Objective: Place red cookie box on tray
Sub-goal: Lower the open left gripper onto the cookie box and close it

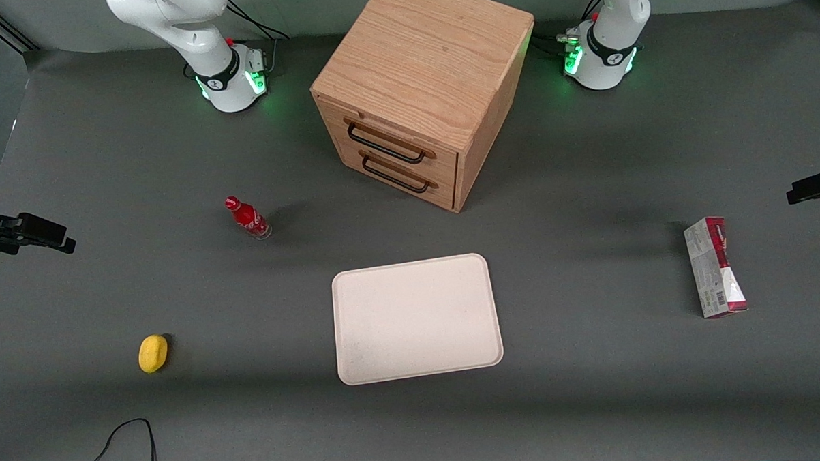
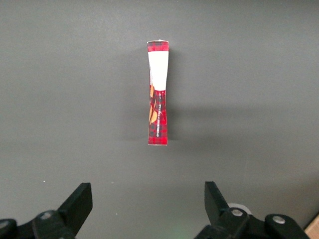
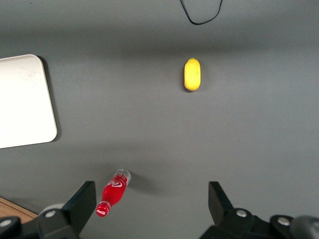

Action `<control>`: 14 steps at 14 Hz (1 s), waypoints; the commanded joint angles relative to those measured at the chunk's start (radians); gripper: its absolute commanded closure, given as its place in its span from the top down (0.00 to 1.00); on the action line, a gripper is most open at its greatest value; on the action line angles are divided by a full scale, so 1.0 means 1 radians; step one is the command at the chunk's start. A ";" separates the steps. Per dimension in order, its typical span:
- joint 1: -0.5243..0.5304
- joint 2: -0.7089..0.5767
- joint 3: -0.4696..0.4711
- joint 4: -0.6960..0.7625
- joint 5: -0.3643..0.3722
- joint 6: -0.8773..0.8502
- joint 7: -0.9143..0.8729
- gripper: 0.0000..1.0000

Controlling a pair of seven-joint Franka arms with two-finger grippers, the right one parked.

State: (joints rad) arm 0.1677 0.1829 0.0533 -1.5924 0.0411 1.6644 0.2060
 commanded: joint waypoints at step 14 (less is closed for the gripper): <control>-0.014 0.202 -0.010 -0.446 0.016 0.736 0.015 1.00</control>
State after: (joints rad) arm 0.1612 0.3962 0.0374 -2.0056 0.0442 2.3723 0.2098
